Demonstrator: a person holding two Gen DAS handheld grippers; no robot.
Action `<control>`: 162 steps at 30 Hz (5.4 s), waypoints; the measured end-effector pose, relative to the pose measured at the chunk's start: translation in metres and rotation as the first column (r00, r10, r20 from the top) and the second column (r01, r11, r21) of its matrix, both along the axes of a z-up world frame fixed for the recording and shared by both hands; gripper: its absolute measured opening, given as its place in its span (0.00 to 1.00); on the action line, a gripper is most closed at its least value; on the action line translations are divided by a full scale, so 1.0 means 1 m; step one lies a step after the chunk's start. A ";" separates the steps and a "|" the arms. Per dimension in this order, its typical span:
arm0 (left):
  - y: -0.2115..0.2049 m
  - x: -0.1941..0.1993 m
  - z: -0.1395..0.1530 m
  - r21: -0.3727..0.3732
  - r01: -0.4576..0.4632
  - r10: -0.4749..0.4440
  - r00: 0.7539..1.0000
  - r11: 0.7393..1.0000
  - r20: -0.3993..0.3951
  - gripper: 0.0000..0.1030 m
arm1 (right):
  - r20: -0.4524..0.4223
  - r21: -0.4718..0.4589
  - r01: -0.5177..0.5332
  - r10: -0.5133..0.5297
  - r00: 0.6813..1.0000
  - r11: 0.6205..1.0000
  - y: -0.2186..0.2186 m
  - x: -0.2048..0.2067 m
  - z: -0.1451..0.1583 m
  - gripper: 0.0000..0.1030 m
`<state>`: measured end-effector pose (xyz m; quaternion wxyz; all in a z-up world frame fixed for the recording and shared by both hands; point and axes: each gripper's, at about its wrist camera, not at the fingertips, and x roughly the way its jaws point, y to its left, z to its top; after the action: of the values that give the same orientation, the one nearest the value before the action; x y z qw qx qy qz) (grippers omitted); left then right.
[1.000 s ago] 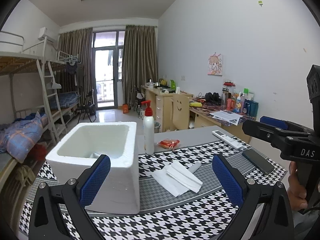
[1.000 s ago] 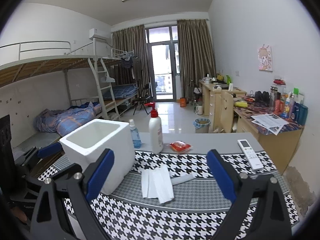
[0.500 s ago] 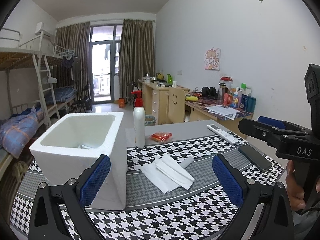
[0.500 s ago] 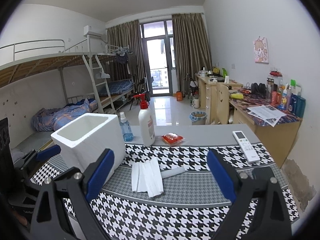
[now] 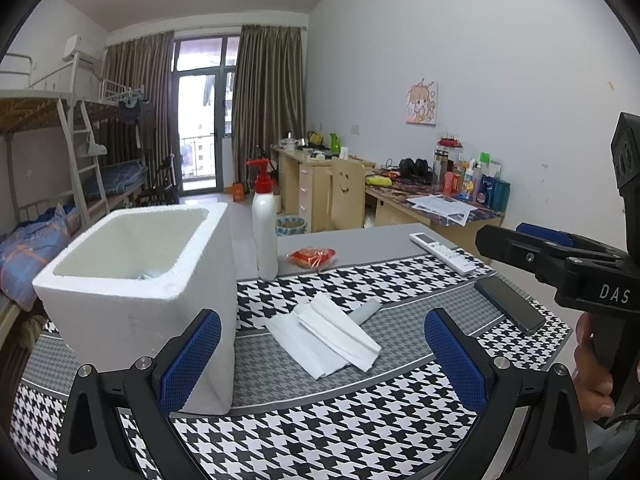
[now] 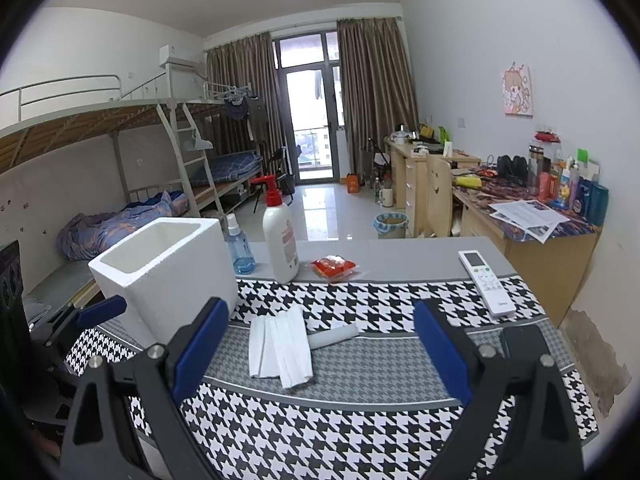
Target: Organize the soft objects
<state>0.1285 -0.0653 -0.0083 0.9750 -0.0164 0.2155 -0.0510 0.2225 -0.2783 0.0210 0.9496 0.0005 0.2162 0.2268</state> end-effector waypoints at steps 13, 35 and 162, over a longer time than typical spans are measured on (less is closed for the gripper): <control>-0.009 0.017 -0.015 0.000 -0.001 0.001 0.999 1.000 -0.049 0.99 | -0.056 -0.012 0.000 -0.001 0.998 1.000 -0.004 0.019 -0.014 0.93; -0.025 0.054 -0.044 0.016 -0.061 0.062 0.987 0.998 -0.151 0.99 | -0.160 -0.080 -0.054 0.041 0.986 0.995 0.005 0.059 -0.040 0.93; 0.023 0.097 -0.067 -0.102 -0.194 0.169 0.962 0.976 -0.212 0.05 | -0.581 -0.126 -0.066 -0.020 0.814 0.990 0.091 0.164 -0.121 0.42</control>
<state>0.2257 -0.0420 -0.0749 0.9458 -0.1009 0.3076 0.0276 0.3868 -0.1877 -0.0997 0.8331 0.0001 0.5110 0.2117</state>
